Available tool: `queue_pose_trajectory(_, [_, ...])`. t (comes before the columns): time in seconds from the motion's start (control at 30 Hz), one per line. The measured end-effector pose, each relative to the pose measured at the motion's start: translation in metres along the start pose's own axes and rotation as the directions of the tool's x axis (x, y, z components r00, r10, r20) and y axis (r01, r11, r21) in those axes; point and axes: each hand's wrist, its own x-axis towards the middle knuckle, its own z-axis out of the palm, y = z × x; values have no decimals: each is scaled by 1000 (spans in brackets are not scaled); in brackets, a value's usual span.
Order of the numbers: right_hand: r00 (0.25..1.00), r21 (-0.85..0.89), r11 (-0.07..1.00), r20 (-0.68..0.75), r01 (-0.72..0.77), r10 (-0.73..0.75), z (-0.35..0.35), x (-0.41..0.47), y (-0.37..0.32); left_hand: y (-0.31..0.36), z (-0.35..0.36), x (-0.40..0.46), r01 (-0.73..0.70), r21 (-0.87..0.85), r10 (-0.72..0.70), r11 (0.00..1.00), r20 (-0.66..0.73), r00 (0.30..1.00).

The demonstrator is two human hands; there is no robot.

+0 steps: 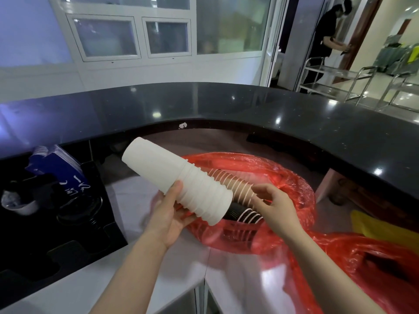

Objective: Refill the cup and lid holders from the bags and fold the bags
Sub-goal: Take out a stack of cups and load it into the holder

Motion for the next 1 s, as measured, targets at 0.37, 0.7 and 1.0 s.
queue_pose_trajectory(0.37, [982, -581, 814, 170, 27, 88, 24, 8, 20, 1, -14, 2, -52, 25, 53, 998, -26, 998])
queue_pose_trajectory(0.7, [925, -759, 645, 304, 90, 228, 51, 2, 21, 5, -32, 1, -85, 42, 87, 996, -71, 994])
queue_pose_trajectory(1.0, [901, -779, 624, 312, 60, 303, 57, 0, 21, 7, -38, -3, -73, 14, 75, 997, -97, 992])
